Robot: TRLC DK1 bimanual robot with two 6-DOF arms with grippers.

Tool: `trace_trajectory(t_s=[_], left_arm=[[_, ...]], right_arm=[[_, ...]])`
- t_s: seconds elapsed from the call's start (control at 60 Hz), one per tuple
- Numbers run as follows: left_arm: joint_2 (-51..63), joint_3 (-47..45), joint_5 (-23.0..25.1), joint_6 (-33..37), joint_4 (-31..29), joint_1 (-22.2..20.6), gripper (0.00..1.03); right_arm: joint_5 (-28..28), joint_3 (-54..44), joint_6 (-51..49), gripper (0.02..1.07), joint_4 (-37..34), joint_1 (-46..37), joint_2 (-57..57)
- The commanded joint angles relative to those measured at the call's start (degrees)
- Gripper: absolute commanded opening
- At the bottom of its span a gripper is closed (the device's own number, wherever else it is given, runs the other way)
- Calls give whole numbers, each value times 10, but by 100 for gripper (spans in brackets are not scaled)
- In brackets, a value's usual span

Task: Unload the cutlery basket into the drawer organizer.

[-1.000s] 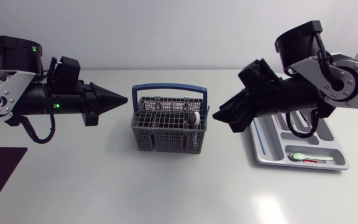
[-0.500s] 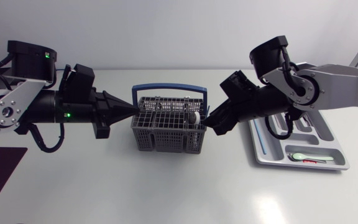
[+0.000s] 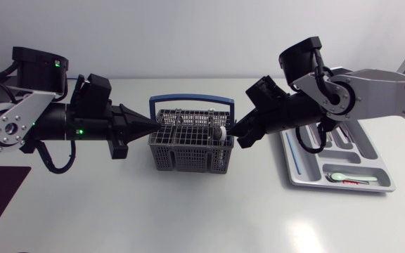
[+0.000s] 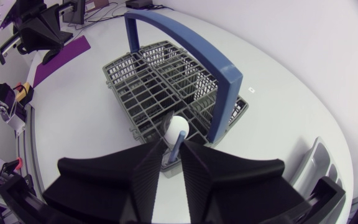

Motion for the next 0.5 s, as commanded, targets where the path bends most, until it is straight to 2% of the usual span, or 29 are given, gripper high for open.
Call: trace_trajectory(t_s=[0.0, 0.117, 0.483], left_arm=[[-2, -12, -3, -13, 7, -7, 5], [-2, -12, -5, -13, 8, -9, 5], [-2, -13, -11, -14, 8, -14, 5]], right_arm=[[5, 6, 15, 15, 5, 4, 15], [5, 6, 14, 8, 9, 4, 21], [5, 11, 15, 8, -5, 4, -11]])
